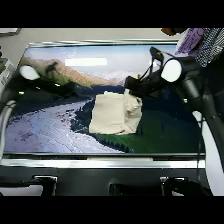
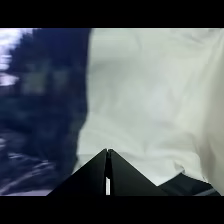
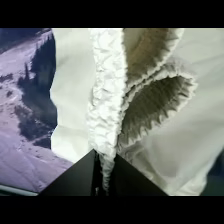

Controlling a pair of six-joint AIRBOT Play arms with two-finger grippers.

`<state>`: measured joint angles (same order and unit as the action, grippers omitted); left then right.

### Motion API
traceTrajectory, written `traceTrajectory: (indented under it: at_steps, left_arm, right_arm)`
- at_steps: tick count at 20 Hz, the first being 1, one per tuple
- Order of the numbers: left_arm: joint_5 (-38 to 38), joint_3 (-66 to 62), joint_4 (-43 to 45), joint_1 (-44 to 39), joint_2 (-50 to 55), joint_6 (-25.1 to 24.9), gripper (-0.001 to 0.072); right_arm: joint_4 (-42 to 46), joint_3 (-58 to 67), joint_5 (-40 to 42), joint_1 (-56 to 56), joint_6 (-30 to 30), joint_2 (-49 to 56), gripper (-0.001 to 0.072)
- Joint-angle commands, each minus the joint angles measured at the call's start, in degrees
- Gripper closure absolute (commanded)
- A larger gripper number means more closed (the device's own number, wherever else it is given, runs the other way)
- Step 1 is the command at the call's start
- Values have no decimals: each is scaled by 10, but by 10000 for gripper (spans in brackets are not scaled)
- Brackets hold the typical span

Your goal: Fold the clothes and pants, and hang the long-sleeved shirts on hangers.

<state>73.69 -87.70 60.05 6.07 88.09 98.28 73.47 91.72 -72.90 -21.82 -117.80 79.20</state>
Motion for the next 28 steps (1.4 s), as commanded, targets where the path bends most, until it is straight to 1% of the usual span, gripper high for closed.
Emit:
traceTrajectory:
  at_steps: [1, 6, 9, 10, 12, 13, 14, 15, 16, 17, 18, 20, 22, 24, 25, 27, 28]
  left_arm:
    - [33, 0, 25, 82, -38, -7, 697]
    - [33, 0, 25, 86, -35, -7, 697]
    - [33, 0, 25, 81, -34, -7, 698]
    - [33, 0, 26, 78, -34, -7, 698]
    - [33, 0, 25, 74, -34, -7, 697]
    - [33, 0, 25, 72, -34, -7, 697]
    - [33, 0, 26, 69, -34, -7, 697]
    - [33, 0, 26, 67, -34, -7, 697]
    - [33, 0, 26, 66, -34, -7, 697]
    - [33, 0, 26, 65, -34, -7, 697]
    - [34, 0, 25, 64, -34, -7, 698]
    - [38, 0, 25, 65, -34, -7, 698]
    - [47, 0, 25, 65, -34, -8, 697]
    - [55, 0, 26, 65, -34, -8, 697]
    - [56, 0, 26, 65, -34, -8, 697]
    - [56, 0, 25, 65, -34, -5, 697]
    - [56, 0, 25, 65, -34, -5, 697]
  right_arm:
    - [-75, 0, 40, -16, 32, 50, 679]
    - [-75, 0, 97, -75, 31, 112, 675]
    - [-74, 0, 149, -92, 29, 148, 670]
    - [-76, 0, 167, -92, 25, 158, 615]
    - [-75, 0, 206, -92, 9, 172, 458]
    - [-78, 0, 223, -92, 5, 173, 362]
    - [-93, 0, 233, -92, 5, 171, 319]
    - [-109, 0, 235, -92, 6, 166, 259]
    - [-119, 0, 233, -91, 5, 156, 97]
    - [-124, 0, 227, -88, 6, 140, 30]
    - [-122, 0, 217, -79, 6, 120, 30]
    - [-120, 0, 169, -35, 28, 73, 29]
    - [-102, 0, 83, 37, 60, 33, 28]
    - [-87, -4, -1, 110, 105, 17, 26]
    - [-89, -16, -24, 141, 125, 15, 26]
    - [-103, -71, -30, 186, 174, 16, 21]
    - [-124, -119, -11, 203, 195, 16, 21]
